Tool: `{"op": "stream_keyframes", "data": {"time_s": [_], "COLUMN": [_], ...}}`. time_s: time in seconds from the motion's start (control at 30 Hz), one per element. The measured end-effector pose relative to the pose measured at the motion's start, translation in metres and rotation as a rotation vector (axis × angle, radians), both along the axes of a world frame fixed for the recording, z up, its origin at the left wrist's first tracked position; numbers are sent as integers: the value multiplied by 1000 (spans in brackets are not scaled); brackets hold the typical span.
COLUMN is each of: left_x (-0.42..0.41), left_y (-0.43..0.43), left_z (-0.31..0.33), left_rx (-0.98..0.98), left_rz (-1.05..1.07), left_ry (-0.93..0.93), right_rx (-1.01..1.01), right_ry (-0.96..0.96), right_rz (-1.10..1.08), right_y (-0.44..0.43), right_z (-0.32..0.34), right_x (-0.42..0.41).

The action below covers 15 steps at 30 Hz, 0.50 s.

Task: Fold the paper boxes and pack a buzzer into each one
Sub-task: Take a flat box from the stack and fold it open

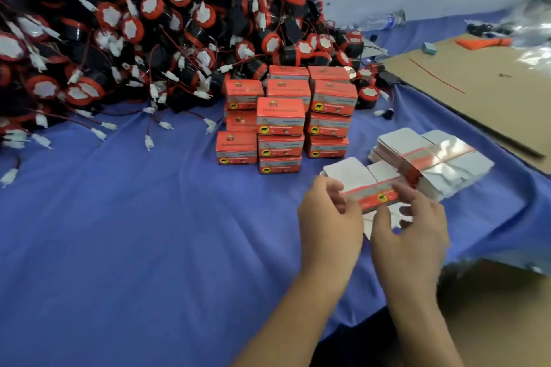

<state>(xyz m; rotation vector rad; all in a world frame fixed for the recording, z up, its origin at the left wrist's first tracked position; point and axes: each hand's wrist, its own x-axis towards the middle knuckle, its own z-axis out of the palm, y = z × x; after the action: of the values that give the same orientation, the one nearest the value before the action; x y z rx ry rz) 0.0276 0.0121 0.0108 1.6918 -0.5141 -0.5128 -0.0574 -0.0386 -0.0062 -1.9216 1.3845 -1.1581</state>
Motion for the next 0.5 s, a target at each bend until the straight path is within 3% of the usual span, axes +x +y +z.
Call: {"op": "stream_keyframes", "data": {"time_s": [0.13,0.4,0.5], "left_x": [-25,-25,-22], "left_y": [-18,-22,-10], "left_z": [-25,-42,-39], "left_rx": [215,25,-44], "left_rz": [-125,-2,-6], "left_ry": [82,301,234], "right_rx": [202,138,138], "right_ry": [286,215,175], "right_rz": [-44,-44,6], "right_y": [-14,-17,-11], "right_z": [-24,-22,-10], "right_x": [-22,-31,-33]}}
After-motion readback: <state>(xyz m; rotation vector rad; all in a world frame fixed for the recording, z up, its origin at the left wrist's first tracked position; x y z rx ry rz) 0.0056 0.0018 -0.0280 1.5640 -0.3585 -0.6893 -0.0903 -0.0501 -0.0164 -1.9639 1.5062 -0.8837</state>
